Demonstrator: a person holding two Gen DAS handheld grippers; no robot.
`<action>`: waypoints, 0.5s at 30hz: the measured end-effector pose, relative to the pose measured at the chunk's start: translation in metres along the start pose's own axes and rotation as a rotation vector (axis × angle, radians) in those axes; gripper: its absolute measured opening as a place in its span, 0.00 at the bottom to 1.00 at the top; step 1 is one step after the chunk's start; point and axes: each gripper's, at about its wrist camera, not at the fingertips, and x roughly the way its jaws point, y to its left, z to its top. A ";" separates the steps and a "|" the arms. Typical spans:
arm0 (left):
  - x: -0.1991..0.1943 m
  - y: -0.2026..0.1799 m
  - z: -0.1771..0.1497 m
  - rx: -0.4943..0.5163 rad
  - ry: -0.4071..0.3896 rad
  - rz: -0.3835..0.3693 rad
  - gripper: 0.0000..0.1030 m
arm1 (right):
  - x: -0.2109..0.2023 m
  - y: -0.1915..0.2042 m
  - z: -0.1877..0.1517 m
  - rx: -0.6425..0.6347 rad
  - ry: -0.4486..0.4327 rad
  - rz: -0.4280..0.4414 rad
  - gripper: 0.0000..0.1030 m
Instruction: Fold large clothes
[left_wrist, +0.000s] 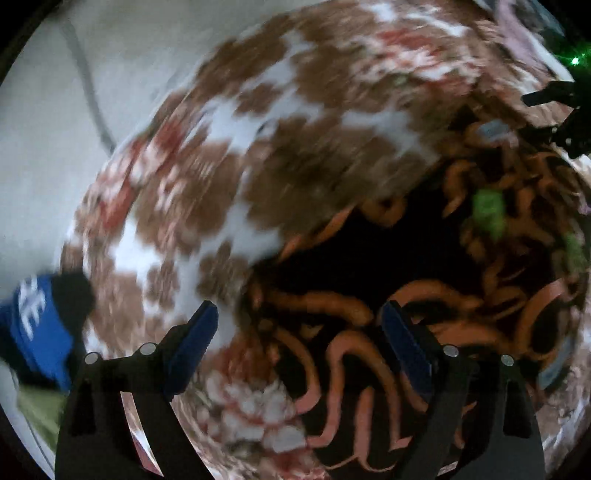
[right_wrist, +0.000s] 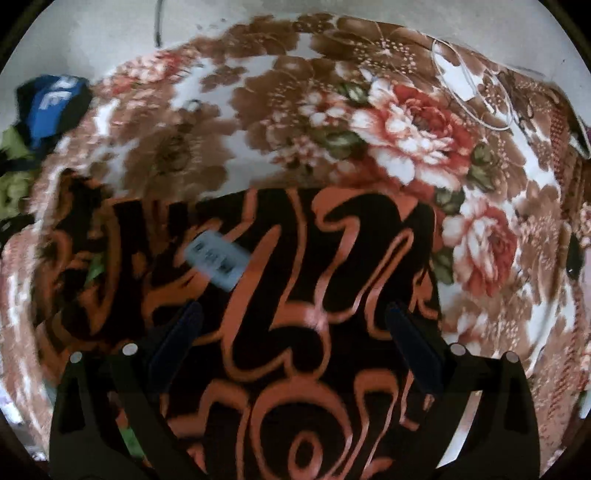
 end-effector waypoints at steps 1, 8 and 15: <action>0.005 0.005 -0.007 -0.030 0.001 -0.005 0.86 | 0.008 0.001 0.006 0.009 0.011 -0.016 0.95; 0.037 -0.008 -0.003 -0.007 -0.079 -0.071 0.79 | 0.045 -0.017 0.012 0.070 0.057 -0.092 0.95; 0.023 0.019 -0.023 -0.014 -0.083 -0.117 0.80 | 0.061 -0.049 0.009 0.086 0.074 -0.103 0.96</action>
